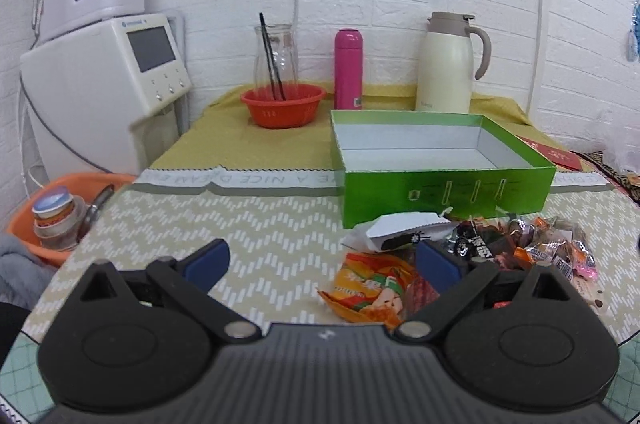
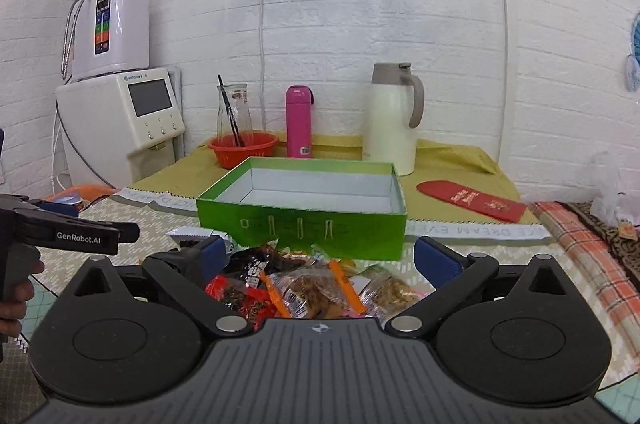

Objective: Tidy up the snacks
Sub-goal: 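Grasp the white wrapped packet with the left gripper while the right grasps a nut bag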

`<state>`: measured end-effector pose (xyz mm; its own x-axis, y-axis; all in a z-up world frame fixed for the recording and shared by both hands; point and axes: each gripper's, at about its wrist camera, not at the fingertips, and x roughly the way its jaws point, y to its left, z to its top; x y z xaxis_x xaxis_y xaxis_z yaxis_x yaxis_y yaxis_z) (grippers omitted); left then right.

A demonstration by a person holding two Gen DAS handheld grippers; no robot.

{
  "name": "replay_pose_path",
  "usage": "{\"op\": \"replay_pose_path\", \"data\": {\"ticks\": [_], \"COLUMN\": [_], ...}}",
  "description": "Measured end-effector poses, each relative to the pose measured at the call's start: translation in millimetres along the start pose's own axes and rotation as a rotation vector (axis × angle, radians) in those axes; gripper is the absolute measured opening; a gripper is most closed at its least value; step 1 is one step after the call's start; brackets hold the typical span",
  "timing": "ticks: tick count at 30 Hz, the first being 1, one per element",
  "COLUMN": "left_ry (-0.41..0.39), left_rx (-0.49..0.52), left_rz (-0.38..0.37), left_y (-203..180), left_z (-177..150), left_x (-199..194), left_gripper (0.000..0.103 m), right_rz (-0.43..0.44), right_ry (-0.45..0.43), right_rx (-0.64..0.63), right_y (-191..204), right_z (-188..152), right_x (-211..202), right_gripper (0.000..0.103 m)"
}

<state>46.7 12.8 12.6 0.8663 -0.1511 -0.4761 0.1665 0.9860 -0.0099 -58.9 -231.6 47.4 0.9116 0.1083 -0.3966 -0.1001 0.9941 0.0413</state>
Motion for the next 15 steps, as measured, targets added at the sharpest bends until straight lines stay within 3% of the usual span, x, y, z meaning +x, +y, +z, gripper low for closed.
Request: {"op": "replay_pose_path", "data": {"ticks": [4, 9, 15], "left_ry": [0.047, 0.023, 0.109], "left_rx": [0.047, 0.125, 0.054], "left_rz": [-0.037, -0.100, -0.171], "left_y": [-3, -15, -18], "left_z": [7, 16, 17], "left_x": [36, 60, 96], "left_gripper": [0.097, 0.097, 0.097], "right_rz": [0.021, 0.027, 0.089], "right_ry": [0.076, 0.073, 0.130], "right_rx": [-0.029, -0.109, -0.163], "right_y": [6, 8, 4], "right_z": [-10, -2, -3], "right_x": [28, 49, 79], "right_gripper": [0.103, 0.103, 0.103]}}
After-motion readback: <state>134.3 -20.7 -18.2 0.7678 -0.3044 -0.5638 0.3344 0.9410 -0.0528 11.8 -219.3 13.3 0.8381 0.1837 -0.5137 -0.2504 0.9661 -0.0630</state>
